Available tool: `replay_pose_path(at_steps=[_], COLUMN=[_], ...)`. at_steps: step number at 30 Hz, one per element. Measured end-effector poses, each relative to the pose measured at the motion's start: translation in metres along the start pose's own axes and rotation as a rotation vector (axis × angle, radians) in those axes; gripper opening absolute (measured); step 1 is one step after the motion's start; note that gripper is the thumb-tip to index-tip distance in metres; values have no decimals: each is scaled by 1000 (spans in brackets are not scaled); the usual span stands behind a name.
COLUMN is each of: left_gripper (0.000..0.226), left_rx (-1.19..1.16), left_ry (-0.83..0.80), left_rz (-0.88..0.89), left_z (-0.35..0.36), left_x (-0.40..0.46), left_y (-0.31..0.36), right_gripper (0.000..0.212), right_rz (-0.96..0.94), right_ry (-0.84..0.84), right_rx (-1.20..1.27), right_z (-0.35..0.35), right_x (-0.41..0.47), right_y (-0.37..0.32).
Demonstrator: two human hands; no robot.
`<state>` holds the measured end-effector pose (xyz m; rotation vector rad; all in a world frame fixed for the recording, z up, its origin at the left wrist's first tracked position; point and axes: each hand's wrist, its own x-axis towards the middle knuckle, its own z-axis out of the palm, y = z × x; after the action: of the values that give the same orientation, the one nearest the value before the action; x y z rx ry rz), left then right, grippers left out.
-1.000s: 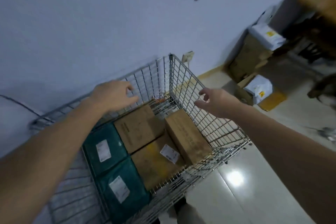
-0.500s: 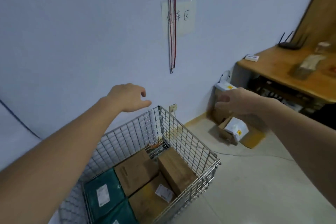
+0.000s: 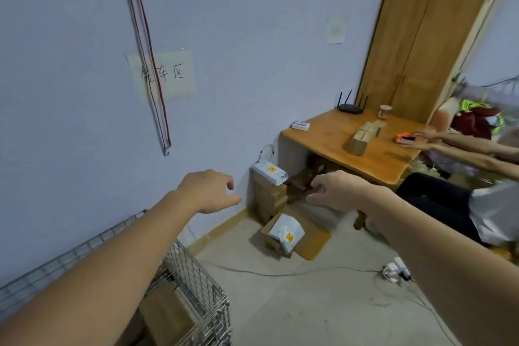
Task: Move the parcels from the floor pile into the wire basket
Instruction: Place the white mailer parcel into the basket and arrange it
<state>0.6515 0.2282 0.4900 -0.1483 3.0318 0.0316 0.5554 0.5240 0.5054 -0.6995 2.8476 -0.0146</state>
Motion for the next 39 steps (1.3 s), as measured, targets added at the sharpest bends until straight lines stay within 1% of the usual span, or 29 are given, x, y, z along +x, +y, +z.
replay_pose_path(at_steps=[6,10,13,16,23,27,33,37,39], left_gripper=[55,55,49,49,49,49,49,50,50], left_rx=[-27,-31,-56,-78,-74,-92,-163,-195,-201], left_ry=[-29,-34,-27,-52,-113,-135,-174,-205,-221], left_rz=[-28,-19,-1,10,-38,-122,-305,-410,-452], left_z=[4,11,17,26,34,41,55,64,70], left_x=[80,154,215,265,365,420,484,505,514], left_y=[47,71,88,104,124,136,141,132,120], right_gripper=[63,58,54,48,58,55,55,49,51], right_rz=[-44,-53,-39,-40,-48,-120,-243,-330,-361], right_ry=[0,-8,-16,-26,-91,-135,-196,-250,-262], right_rx=[46,11,-12,-24,8,10,-35,-83,-80], right_z=[-5,-10,-20,-27,-28,-27,-25,-26,-22], right_x=[59,111,154,192,295,366,479,543,573], right_y=[60,98,134,169,238,268,304,307,300])
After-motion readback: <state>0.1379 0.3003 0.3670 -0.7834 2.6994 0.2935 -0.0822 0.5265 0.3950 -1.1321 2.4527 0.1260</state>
